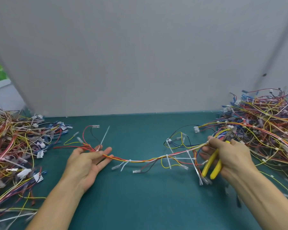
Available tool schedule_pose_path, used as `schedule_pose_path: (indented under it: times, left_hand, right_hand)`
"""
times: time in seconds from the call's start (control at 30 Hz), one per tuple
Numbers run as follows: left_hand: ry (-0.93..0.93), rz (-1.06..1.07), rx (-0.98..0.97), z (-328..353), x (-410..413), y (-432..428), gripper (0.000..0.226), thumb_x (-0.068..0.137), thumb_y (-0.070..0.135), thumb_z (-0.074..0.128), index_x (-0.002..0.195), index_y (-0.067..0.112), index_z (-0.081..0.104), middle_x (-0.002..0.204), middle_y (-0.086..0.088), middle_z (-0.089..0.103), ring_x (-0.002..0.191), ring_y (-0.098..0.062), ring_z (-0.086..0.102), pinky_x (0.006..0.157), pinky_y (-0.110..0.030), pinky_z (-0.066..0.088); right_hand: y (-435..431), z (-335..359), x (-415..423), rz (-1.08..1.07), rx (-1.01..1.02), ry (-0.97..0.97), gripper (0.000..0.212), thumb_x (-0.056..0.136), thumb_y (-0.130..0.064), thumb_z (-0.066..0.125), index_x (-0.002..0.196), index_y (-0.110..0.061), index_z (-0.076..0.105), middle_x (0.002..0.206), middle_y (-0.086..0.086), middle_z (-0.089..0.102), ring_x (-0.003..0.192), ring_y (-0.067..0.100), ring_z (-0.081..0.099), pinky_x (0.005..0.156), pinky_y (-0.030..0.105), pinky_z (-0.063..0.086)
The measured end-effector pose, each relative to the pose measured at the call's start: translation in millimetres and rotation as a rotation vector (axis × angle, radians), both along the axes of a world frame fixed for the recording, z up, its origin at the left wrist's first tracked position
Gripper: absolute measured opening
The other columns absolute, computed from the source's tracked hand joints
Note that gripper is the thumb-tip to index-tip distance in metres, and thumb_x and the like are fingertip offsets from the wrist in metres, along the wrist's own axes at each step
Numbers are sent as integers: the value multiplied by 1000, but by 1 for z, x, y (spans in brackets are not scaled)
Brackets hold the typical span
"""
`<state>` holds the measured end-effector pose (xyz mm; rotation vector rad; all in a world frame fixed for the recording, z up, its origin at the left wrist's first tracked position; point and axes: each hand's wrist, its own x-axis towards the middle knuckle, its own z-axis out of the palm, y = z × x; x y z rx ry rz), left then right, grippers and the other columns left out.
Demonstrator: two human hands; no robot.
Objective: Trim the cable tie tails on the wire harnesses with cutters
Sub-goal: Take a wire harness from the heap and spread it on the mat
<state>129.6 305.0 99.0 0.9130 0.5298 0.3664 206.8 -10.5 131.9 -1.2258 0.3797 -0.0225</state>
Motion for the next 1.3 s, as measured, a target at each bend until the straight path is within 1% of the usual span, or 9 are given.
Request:
schedule_pose_path:
  times: [0.1,0.2,0.33,0.57,0.73,0.9,1.0,1.1,1.3]
  left_hand:
    - [-16,11,48,-1,0,-2,39,82,-28,43,95,9,42,109,-22,54,83,-36,71,65,-47,59]
    - [-22,30,91,0,-1,-3,40,83,-26,45,102,9,42,108,-22,56,80,-31,73,63,-39,57]
    - [1,44,149,-1,-1,-3,47,84,-22,50,116,10,39,109,-21,61,80,-26,73,66,-37,55]
    - [47,46,224,-2,0,-6,52,81,-21,56,120,11,40,103,-18,65,75,-24,73,55,-30,58]
    - [59,-60,329,-1,-2,-10,48,80,-22,58,101,20,48,103,-14,65,74,-25,73,54,-29,57]
    - [38,-255,407,-2,-5,-14,63,77,-19,63,114,31,54,102,-8,71,80,-31,73,60,-35,60]
    - [36,-330,446,-4,-5,-15,70,78,-18,63,123,34,51,97,-2,74,83,-33,72,66,-39,61]
    - [29,-390,476,-3,-7,-16,70,79,-17,64,123,36,51,99,0,74,84,-34,72,69,-40,61]
    - [32,-421,486,-3,-7,-15,68,80,-18,61,125,32,51,101,1,74,84,-34,72,64,-36,60]
  right_hand:
    - [0,0,1,-2,1,-1,17,88,0,64,80,-8,51,68,13,57,40,15,61,42,35,56]
    - [0,0,0,-7,2,-4,15,88,0,64,81,-7,53,67,12,58,40,16,62,42,34,55]
    - [1,2,0,-1,1,-4,16,87,0,65,81,-8,52,68,12,58,41,16,62,43,34,56]
    - [0,5,-2,12,-30,-20,23,87,-1,65,77,-12,47,66,12,55,38,13,59,42,33,56]
    - [0,8,-5,43,-65,-28,27,87,-1,65,72,-13,46,65,12,55,37,12,58,42,33,56]
    - [4,7,-8,134,-88,-59,24,83,0,68,72,-10,49,47,5,54,36,13,55,41,29,54]
    - [10,5,-11,203,-149,-87,23,80,1,70,71,-8,51,50,7,51,36,14,52,45,30,55]
    - [15,3,-14,240,-208,-102,21,78,1,72,74,-6,53,54,9,49,38,16,50,46,30,55]
    - [20,2,-17,265,-249,-95,20,78,0,73,75,-5,54,53,10,48,39,18,50,44,29,54]
